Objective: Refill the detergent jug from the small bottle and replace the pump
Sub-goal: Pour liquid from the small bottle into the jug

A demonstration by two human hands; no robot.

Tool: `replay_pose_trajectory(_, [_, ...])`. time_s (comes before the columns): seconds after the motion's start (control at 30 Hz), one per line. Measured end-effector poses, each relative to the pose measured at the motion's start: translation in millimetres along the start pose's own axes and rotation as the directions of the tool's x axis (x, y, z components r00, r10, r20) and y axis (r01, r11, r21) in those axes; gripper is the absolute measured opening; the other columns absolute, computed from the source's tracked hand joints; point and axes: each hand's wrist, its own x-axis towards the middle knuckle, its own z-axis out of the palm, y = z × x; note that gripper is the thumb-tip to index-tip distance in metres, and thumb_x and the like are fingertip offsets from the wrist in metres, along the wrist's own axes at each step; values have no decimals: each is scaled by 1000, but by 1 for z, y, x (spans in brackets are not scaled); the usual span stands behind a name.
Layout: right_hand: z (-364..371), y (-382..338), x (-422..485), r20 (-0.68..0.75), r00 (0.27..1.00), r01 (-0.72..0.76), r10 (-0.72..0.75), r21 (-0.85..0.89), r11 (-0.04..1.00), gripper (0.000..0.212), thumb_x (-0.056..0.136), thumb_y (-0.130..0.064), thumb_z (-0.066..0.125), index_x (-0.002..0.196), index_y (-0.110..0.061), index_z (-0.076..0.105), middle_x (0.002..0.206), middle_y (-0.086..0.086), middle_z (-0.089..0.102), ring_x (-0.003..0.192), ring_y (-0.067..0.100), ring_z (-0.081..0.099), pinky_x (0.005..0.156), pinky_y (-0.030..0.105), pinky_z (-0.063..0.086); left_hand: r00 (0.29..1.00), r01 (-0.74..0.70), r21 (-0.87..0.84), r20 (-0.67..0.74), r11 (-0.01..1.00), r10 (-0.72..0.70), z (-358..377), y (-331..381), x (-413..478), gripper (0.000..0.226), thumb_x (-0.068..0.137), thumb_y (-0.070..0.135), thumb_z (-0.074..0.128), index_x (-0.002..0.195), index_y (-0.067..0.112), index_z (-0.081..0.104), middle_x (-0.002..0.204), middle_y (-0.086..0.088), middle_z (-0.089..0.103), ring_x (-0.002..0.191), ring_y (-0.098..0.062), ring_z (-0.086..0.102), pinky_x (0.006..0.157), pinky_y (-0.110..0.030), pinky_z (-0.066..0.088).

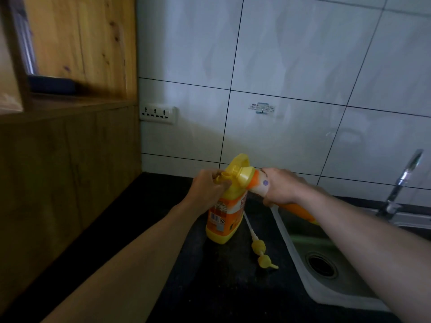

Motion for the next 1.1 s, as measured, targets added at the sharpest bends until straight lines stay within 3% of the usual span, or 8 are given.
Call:
replay_pose_trajectory(0.27, [-5, -1, -2, -15, 1000, 22, -22, -25, 999, 60, 63, -24, 83, 114, -28, 51, 102, 0, 59, 91, 23, 57, 74, 37, 49, 1000, -4, -3, 5, 1000, 4, -1, -1, 0, 32, 92, 21, 58, 122, 12, 59, 118, -9, 64, 108, -21, 61, 87, -36, 52])
replay_pose_trajectory(0.47, [-6, -1, -2, -56, 998, 24, -26, -47, 999, 55, 63, -25, 82, 107, -30, 50, 93, -3, 56, 83, 19, 55, 61, 30, 38, 1000, 0, -6, 10, 1000, 0, -1, -1, 0, 33, 92, 21, 58, 123, 12, 58, 119, -8, 64, 110, -21, 60, 90, -39, 52])
replay_pose_trajectory(0.87, [-10, -2, -1, -111, 994, 11, -22, -100, 995, 44, 67, -23, 78, 96, -33, 46, 91, -2, 57, 82, 22, 53, 66, 33, 37, 1000, -9, -1, 9, 1000, 9, -2, -1, 0, 31, 92, 20, 58, 122, 12, 59, 117, -8, 64, 109, -21, 61, 90, -40, 52])
replay_pose_trajectory(1.1, [-13, -4, -3, -121, 992, 26, -39, -105, 994, 44, 70, -21, 77, 102, -31, 48, 95, -1, 57, 85, 23, 53, 69, 34, 38, 1000, -14, 1, 9, 1000, 14, -1, -1, 0, 29, 92, 20, 58, 120, 11, 60, 115, -8, 65, 107, -21, 62, 89, -39, 53])
